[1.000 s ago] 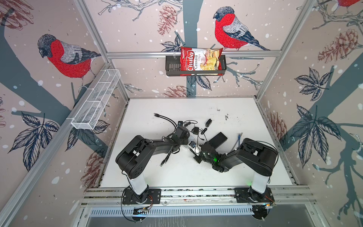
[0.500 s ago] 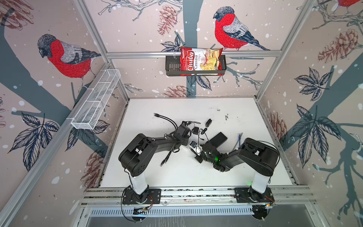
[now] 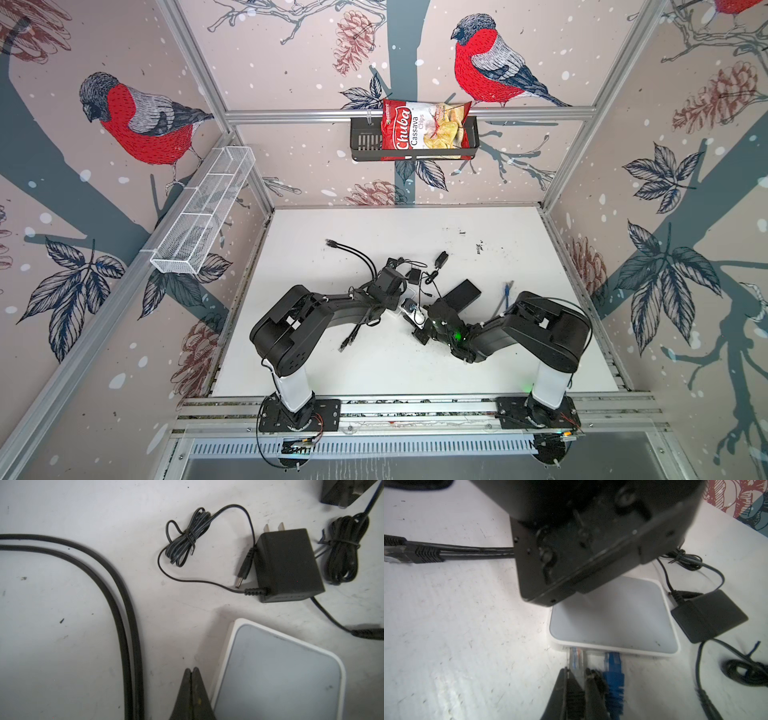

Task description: Insert the plug into the switch port

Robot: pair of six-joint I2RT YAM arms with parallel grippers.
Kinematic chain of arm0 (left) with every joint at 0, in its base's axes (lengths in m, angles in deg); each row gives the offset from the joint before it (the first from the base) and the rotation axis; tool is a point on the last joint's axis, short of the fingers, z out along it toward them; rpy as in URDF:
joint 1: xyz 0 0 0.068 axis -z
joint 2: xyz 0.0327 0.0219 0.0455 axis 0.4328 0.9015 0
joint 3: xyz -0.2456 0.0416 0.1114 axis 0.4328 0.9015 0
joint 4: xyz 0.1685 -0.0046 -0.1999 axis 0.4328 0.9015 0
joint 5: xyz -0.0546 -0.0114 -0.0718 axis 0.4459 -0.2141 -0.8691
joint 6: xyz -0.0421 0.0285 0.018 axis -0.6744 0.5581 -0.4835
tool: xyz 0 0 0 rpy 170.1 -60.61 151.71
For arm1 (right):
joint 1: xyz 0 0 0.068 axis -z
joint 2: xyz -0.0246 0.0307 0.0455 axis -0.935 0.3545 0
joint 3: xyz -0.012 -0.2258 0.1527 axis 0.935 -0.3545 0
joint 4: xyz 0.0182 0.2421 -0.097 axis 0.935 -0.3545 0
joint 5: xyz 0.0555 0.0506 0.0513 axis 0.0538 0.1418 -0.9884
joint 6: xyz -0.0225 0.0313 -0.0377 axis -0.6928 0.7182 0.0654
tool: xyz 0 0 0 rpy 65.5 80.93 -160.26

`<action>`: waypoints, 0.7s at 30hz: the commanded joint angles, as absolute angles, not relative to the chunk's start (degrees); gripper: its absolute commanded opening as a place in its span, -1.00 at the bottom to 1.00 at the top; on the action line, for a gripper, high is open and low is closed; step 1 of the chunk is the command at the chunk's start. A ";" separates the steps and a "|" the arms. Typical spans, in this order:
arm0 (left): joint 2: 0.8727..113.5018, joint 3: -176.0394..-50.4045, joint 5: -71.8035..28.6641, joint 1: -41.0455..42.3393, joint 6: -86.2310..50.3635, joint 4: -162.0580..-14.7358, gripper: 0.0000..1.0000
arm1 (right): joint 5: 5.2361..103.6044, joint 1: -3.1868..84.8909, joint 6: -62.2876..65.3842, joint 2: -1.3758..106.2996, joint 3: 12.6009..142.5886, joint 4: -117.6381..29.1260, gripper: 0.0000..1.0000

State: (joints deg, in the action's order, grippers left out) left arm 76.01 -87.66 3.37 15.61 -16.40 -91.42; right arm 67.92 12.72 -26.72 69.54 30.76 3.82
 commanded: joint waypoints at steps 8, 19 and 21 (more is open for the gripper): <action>76.43 -83.84 -21.35 18.39 -18.13 -80.63 -1.00 | 72.56 12.68 -25.54 68.37 29.96 4.65 -0.98; 75.70 -80.87 -24.23 20.38 -19.48 -84.82 -1.00 | 73.61 11.85 -24.95 69.40 33.30 2.23 -0.98; 75.77 -80.69 -24.48 20.74 -19.61 -85.29 -1.00 | 73.77 11.71 -25.09 69.59 34.23 1.06 -0.98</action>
State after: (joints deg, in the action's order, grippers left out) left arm 74.40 -82.13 4.34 18.13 -17.95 -100.65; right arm 71.35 11.74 -24.97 68.69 32.26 -0.18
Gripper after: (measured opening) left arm 0.049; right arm 0.140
